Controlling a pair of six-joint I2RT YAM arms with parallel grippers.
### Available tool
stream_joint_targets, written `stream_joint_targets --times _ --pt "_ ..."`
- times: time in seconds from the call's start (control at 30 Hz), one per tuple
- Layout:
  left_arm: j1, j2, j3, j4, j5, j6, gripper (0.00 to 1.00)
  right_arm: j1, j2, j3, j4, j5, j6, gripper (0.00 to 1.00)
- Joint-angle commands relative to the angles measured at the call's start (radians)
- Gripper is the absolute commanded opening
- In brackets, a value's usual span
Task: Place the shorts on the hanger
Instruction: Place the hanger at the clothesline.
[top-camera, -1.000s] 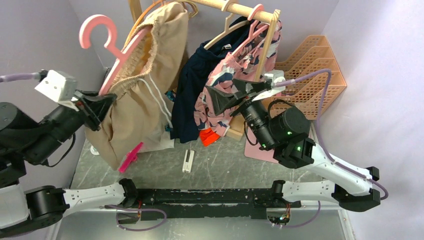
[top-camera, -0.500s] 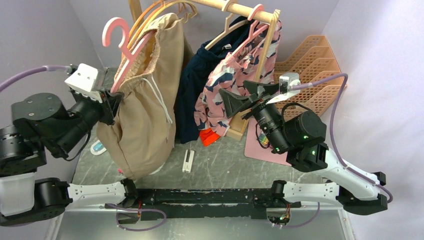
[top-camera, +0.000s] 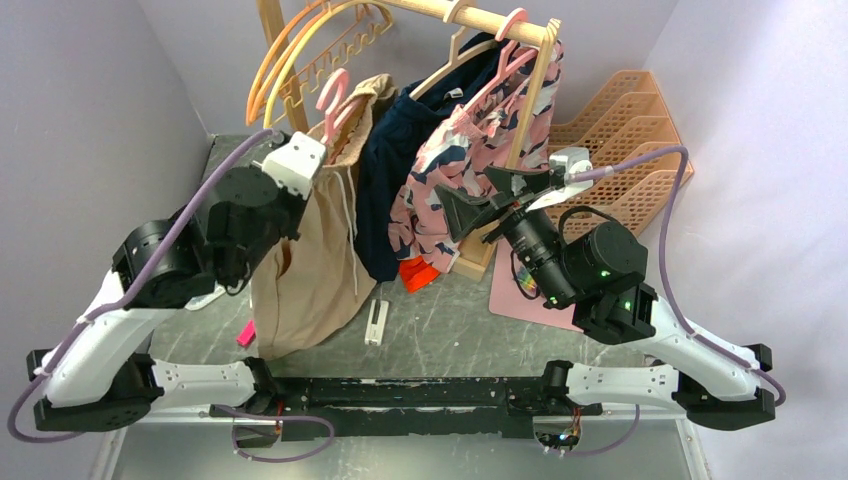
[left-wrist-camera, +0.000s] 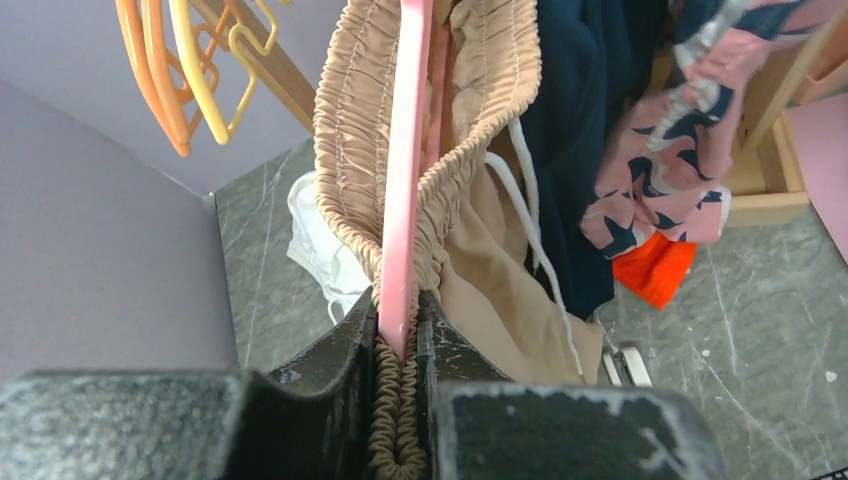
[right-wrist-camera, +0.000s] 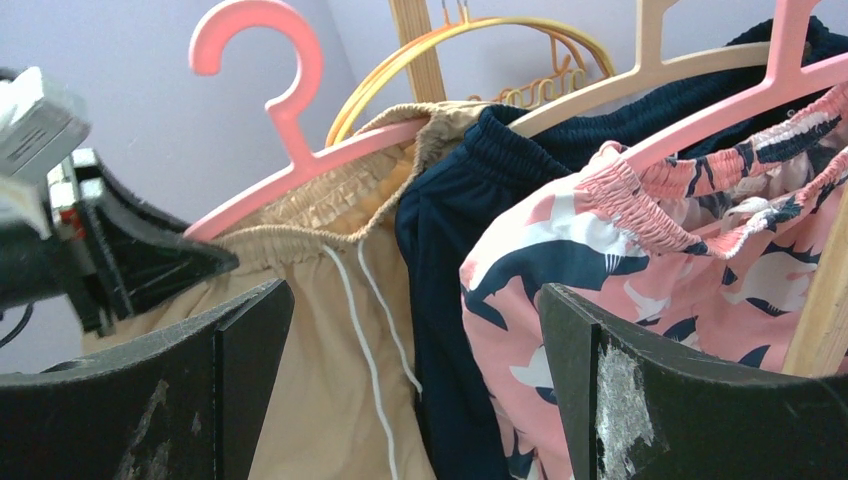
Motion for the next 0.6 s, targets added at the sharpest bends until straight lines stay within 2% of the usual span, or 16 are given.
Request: stream_joint_targets --times 0.0,0.1,0.3,0.43,0.57 --pt "0.19 0.021 0.008 0.146 0.138 0.06 0.07 0.001 -0.011 0.009 -0.025 -0.012 0.004 0.97" --pt "0.412 0.048 -0.021 0.192 0.345 0.071 0.07 0.001 -0.013 0.005 -0.029 -0.014 0.008 0.97" --pt "0.616 0.101 -0.062 0.281 0.501 0.026 0.07 0.001 -0.009 0.01 -0.044 -0.014 0.008 0.97" --pt "0.654 0.138 0.006 0.313 0.631 0.024 0.07 0.0 -0.01 0.024 -0.058 -0.009 -0.005 0.97" --pt "0.634 0.199 0.216 0.297 0.769 0.022 0.07 0.001 -0.017 0.047 -0.064 0.001 -0.026 0.97"
